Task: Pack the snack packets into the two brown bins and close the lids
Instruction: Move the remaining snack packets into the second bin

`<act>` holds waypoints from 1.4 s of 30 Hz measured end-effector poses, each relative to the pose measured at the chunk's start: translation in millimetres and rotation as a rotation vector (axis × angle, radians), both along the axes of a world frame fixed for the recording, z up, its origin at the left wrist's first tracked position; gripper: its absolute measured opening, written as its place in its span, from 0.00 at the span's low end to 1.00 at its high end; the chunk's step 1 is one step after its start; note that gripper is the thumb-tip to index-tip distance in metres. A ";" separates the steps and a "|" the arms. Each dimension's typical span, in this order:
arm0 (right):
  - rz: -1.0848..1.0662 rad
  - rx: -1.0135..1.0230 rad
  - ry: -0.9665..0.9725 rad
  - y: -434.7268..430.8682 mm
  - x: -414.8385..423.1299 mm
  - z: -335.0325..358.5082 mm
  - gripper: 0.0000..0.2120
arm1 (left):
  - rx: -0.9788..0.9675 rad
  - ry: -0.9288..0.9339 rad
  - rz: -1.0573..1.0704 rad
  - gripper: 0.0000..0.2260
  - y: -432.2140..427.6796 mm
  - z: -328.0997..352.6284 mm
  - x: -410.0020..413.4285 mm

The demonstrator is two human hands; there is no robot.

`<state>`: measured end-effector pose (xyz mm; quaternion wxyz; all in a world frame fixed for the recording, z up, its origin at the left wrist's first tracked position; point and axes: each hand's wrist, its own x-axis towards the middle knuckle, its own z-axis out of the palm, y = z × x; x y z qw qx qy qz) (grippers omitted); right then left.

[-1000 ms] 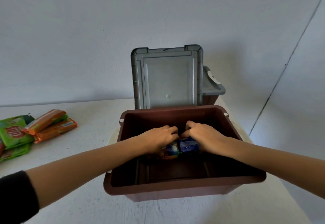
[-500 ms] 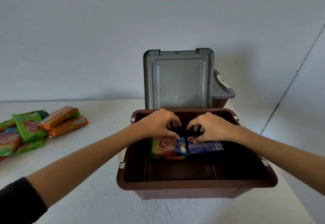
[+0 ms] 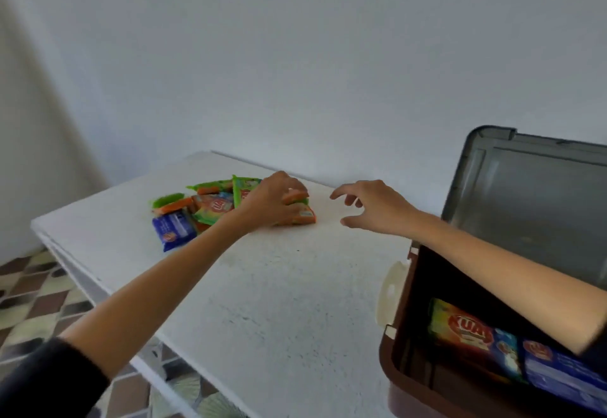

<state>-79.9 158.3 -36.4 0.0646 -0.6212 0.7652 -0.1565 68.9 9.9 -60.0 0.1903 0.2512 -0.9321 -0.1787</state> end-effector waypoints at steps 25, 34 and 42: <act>0.432 -0.128 0.066 -244.1 129.1 -111.0 0.18 | 0.418 -0.274 0.869 0.41 -151.9 -102.0 118.4; 0.103 0.115 0.097 -250.4 143.7 -114.6 0.39 | 0.460 -0.190 0.788 0.36 -134.4 -92.2 140.7; 0.259 -0.002 0.088 -235.5 143.6 -132.7 0.40 | 0.325 -0.271 0.813 0.35 -116.4 -97.3 144.0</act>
